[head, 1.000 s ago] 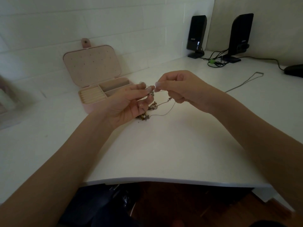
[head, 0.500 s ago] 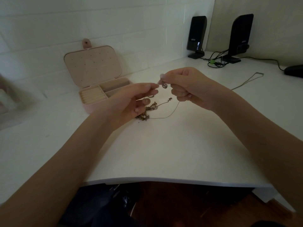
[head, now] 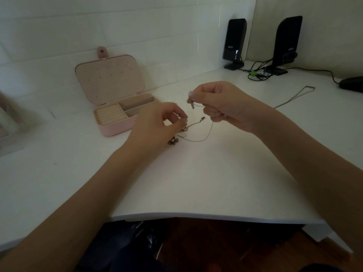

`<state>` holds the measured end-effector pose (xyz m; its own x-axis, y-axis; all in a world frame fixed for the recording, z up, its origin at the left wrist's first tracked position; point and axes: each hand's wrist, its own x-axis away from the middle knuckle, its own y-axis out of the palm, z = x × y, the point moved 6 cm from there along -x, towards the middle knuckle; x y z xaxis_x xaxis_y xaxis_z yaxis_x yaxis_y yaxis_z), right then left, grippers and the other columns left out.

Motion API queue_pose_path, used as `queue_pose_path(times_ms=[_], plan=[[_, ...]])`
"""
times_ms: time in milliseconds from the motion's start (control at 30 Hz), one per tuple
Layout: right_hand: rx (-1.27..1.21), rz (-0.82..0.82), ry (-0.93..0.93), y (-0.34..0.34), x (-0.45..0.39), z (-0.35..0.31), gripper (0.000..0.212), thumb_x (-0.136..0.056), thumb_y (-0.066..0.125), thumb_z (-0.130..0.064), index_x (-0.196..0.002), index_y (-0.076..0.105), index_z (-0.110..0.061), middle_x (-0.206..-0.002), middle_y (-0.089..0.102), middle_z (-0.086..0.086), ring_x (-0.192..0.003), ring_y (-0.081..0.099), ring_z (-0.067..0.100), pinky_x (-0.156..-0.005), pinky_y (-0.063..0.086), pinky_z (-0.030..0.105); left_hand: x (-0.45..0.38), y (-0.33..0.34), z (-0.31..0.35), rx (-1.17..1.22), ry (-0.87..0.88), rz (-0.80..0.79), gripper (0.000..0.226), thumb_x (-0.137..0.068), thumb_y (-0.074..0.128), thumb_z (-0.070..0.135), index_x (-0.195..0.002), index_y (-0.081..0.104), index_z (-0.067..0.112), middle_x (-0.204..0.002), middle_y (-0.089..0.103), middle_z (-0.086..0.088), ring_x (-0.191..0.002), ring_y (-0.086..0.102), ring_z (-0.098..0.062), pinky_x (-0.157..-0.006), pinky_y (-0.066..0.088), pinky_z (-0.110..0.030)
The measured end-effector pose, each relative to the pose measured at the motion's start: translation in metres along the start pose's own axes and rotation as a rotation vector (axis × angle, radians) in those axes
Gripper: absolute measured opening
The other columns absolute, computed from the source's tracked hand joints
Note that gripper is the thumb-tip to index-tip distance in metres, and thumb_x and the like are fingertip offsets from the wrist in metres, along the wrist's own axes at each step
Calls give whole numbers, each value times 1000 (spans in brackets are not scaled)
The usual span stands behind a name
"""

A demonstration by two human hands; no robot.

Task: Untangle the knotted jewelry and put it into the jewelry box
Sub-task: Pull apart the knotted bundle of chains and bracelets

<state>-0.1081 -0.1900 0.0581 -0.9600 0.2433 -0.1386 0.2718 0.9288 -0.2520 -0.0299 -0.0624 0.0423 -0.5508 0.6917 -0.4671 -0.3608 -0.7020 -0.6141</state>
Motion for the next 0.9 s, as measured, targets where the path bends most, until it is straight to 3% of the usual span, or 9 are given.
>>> queue_pose_path(times_ms=[100,200,300,400,433,667,800,900], plan=[[33,15,1,-1,-1,1,18,-91,62,-28,-87,65,-11,-51,23,-4,-47,16,11,-46,14,23,0,-2,2,-169,83,36,7,-77,62,34,-81,65,30,-81,62,10,-85,59,-9,-77,47,-32],[59,25,-2,1,-2,2,17,-91,63,-26,-87,63,-10,-53,24,-1,-47,17,12,-45,16,21,-2,-3,5,138,-14,11,19,-77,63,41,-84,69,25,-87,64,6,-85,60,-7,-74,46,-22],[52,-7,-3,7,-1,2,16,-92,62,-24,-82,61,-12,-47,28,-7,-44,20,9,-45,18,21,-2,-1,8,290,-39,25,8,-82,73,29,-80,66,26,-73,64,17,-76,63,-5,-69,49,-17],[30,-12,-21,8,0,0,17,-92,61,-26,-85,61,-11,-46,29,-9,-43,21,8,-43,21,19,-3,-3,5,393,-69,46,11,-84,72,16,-79,67,25,-77,71,2,-77,64,-11,-74,50,-23],[29,-3,-27,6,-1,-1,18,-92,61,-27,-85,62,-11,-45,29,-9,-43,21,8,-43,21,19,-4,-4,5,427,-78,41,10,-83,72,15,-80,68,24,-78,72,-2,-77,65,-12,-76,51,-23],[47,63,-41,0,-3,0,21,-93,60,-28,-86,62,-9,-49,29,-4,-42,22,8,-42,22,18,-6,-5,3,477,-84,24,12,-89,64,11,-82,69,20,-69,71,7,-71,66,-4,-71,51,-17],[42,33,-20,1,-3,2,22,-95,58,-30,-92,62,-8,-45,29,-9,-43,21,8,-43,21,19,-5,-5,3,496,-106,19,13,-91,61,11,-84,67,20,-70,71,9,-73,66,-3,-72,52,-18],[47,40,-53,-1,-2,-1,14,-91,64,-27,-92,58,-14,-48,31,-7,-45,22,10,-43,22,20,-5,-7,3,526,-129,36,14,-92,60,10,-84,67,19,-69,70,10,-72,65,-2,-71,51,-16]])
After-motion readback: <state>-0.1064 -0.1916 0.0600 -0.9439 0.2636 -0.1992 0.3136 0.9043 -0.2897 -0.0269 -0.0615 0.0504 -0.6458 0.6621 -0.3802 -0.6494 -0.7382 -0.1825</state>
